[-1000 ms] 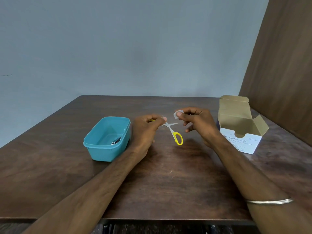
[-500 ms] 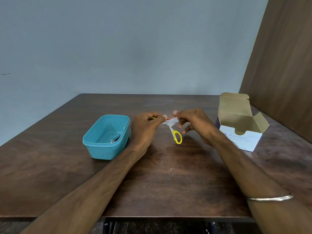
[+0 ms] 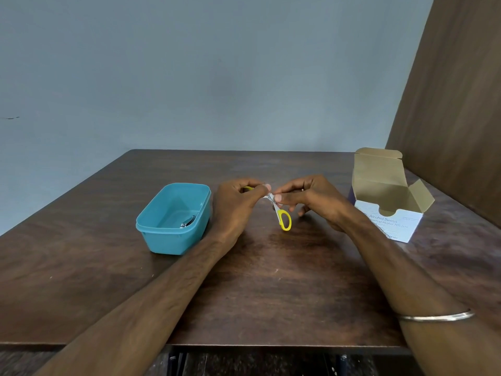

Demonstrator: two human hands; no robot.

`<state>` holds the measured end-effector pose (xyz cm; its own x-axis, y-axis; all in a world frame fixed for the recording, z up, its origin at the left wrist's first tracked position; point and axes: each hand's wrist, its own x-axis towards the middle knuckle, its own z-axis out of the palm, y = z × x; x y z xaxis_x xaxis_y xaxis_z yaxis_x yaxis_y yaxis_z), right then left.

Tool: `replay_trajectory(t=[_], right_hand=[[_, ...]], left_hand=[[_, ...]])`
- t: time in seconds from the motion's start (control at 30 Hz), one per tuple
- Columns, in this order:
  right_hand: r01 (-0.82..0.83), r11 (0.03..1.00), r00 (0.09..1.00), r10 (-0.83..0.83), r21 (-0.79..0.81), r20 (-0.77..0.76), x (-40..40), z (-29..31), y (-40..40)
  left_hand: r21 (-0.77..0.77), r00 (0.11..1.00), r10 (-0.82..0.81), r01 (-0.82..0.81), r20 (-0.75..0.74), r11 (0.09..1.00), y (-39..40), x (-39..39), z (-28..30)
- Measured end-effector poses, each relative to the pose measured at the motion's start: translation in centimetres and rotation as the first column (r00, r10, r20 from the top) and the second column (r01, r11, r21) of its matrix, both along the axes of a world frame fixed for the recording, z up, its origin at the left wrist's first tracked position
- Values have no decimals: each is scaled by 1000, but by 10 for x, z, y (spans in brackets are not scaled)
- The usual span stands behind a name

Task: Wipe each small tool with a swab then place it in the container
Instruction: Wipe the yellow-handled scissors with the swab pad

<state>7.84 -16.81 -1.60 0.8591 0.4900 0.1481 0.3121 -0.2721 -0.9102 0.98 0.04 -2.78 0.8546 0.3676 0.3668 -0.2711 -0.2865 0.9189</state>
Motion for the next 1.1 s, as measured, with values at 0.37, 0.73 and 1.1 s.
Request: replay_trajectory(t=[0.37, 0.73, 1.1], right_hand=[[16, 1000, 1000, -15, -24, 27, 0, 2, -2], [30, 999, 998, -28, -26, 57, -1, 1, 1], [34, 999, 998, -33, -29, 51, 0, 0, 1]], left_hand=[[54, 1000, 8, -9, 9, 999, 1, 3, -1], [45, 1000, 10, -11, 2, 999, 2, 2, 0], [16, 1000, 11, -11, 20, 1000, 0, -3, 6]])
